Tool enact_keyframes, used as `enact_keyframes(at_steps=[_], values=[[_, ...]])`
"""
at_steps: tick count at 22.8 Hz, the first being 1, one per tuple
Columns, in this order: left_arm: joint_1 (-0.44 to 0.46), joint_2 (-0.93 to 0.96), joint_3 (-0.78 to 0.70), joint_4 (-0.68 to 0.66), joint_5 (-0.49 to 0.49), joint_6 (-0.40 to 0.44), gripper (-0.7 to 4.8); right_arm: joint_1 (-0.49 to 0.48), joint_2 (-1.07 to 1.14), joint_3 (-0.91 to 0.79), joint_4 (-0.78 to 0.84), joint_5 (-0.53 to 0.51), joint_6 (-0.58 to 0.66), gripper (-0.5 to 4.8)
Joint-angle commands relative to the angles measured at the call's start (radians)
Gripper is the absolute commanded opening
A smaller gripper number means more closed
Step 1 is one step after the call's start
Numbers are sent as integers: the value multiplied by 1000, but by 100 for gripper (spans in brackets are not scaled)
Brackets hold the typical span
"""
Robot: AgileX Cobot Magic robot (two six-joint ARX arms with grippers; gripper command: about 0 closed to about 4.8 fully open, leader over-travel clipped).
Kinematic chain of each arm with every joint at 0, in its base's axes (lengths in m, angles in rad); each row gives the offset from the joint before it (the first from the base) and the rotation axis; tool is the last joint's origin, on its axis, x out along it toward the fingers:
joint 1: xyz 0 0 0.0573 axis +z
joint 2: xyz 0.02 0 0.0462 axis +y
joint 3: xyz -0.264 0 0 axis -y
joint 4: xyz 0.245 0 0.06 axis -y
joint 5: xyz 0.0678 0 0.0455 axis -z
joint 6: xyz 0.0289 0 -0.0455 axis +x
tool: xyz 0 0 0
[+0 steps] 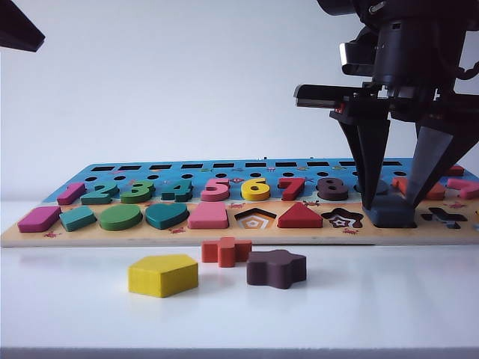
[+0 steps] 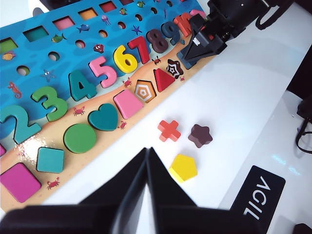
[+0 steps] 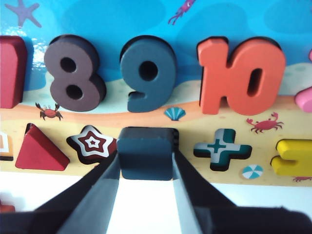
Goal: Insert the cube into the slot.
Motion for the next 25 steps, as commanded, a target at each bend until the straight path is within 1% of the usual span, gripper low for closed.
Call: enact_keyframes(at_steps=[1, 25], values=[[0, -2, 3, 17, 8, 5, 9, 1, -1, 2, 11, 3, 5, -4], [0, -2, 3, 17, 8, 5, 9, 1, -1, 2, 3, 26, 5, -5]])
